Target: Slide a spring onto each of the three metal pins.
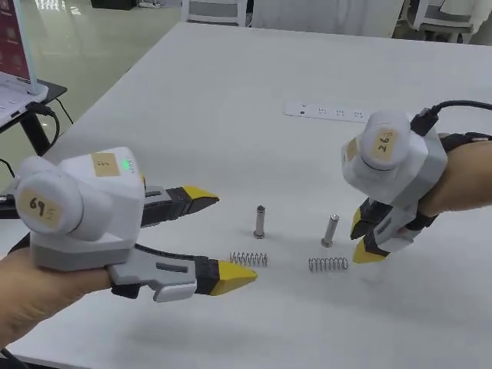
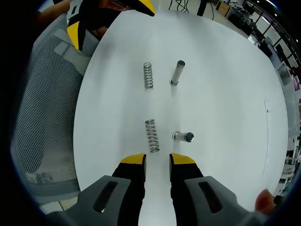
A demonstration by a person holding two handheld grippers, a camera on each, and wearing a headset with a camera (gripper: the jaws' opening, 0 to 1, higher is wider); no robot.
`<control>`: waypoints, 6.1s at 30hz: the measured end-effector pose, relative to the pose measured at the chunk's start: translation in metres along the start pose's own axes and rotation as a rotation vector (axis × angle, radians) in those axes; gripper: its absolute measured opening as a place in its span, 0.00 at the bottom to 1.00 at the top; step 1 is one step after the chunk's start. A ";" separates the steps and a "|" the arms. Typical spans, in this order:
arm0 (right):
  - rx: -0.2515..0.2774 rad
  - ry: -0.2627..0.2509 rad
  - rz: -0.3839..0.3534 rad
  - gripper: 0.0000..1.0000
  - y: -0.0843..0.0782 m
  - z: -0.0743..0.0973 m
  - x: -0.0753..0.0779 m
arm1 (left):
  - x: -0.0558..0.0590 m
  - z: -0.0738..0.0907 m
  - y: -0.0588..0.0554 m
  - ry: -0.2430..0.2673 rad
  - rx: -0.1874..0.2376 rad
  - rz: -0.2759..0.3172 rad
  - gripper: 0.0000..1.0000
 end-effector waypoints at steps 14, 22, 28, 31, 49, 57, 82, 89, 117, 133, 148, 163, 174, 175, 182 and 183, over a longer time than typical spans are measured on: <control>-0.003 0.032 0.012 0.14 0.006 -0.023 -0.003 | 0.003 -0.003 0.000 -0.016 -0.005 -0.007 0.60; -0.007 0.040 0.009 0.11 0.006 -0.029 -0.003 | 0.004 -0.003 0.001 -0.025 -0.009 -0.011 0.59; -0.021 0.035 0.021 0.11 0.005 -0.032 -0.005 | 0.006 -0.004 0.000 -0.034 -0.013 -0.014 0.59; -0.023 0.029 0.027 0.09 0.005 -0.033 -0.005 | 0.007 -0.005 0.000 -0.036 -0.016 -0.016 0.59; 0.000 0.017 0.026 0.08 0.006 -0.014 -0.013 | 0.017 -0.011 0.003 -0.086 -0.040 -0.056 0.56; 0.009 0.013 0.018 0.08 0.004 0.006 -0.021 | 0.023 -0.016 0.010 -0.120 -0.055 -0.098 0.54; 0.040 -0.026 0.004 0.08 0.002 0.053 -0.046 | 0.045 -0.058 0.051 -0.251 -0.076 -0.239 0.38; 0.042 -0.024 0.013 0.08 0.007 0.058 -0.051 | 0.051 -0.066 0.048 -0.245 -0.063 -0.238 0.28; 0.006 0.010 0.056 0.08 0.026 0.054 -0.058 | 0.053 -0.073 0.034 -0.254 -0.043 -0.260 0.04; 0.043 -0.015 0.060 0.08 0.034 0.072 -0.060 | 0.052 -0.073 0.030 -0.242 -0.063 -0.278 0.03; 0.105 -0.047 0.104 0.08 0.053 0.090 -0.067 | 0.053 -0.072 0.031 -0.245 -0.054 -0.274 0.02; 0.123 -0.039 0.080 0.12 0.050 0.085 -0.063 | 0.051 -0.070 0.034 -0.245 -0.027 -0.266 0.02; 0.147 -0.031 0.065 0.10 0.051 0.081 -0.061 | 0.050 -0.068 0.038 -0.257 0.009 -0.227 0.02; 0.149 -0.028 0.063 0.10 0.052 0.081 -0.061 | 0.050 -0.068 0.039 -0.259 0.014 -0.220 0.02; 0.159 -0.021 0.063 0.09 0.053 0.080 -0.060 | 0.048 -0.067 0.040 -0.255 0.023 -0.210 0.02; 0.159 -0.022 0.064 0.09 0.053 0.080 -0.060 | 0.048 -0.067 0.040 -0.254 0.022 -0.209 0.02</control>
Point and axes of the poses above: the centre of the closed fingertips' face, and the gripper's own axes: z roughly backward along the fingers, x roughly to its right, y roughly out of its top, the point moved 6 cm from there along z, roughly backward along the fingers, and after that the axes turned 10 degrees about -x, right-handed, at the moved point
